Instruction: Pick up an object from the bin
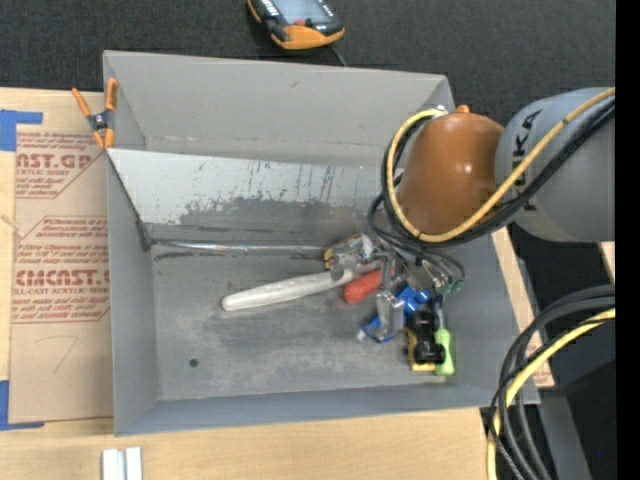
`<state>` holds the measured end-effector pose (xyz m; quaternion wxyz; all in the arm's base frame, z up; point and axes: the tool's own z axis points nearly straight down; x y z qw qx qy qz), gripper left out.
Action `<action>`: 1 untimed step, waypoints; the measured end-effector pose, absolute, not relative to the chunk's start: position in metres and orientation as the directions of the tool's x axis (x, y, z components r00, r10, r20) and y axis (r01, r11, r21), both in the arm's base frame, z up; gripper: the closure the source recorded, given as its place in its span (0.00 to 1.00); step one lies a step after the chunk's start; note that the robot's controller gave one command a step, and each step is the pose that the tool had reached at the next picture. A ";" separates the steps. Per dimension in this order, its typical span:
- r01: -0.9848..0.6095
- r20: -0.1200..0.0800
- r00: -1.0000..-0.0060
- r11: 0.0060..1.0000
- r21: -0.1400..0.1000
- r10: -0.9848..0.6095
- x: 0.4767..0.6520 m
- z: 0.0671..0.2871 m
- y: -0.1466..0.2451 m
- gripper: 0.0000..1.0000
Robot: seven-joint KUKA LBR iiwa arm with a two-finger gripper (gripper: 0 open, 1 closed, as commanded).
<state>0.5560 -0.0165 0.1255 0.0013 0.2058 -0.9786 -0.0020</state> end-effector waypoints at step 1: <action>-0.394 -0.008 -0.919 0.919 0.002 -0.394 0.569 0.108 -0.013 0.00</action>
Offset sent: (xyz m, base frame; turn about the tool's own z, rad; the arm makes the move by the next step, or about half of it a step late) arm -0.0129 -0.0238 0.0231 0.0184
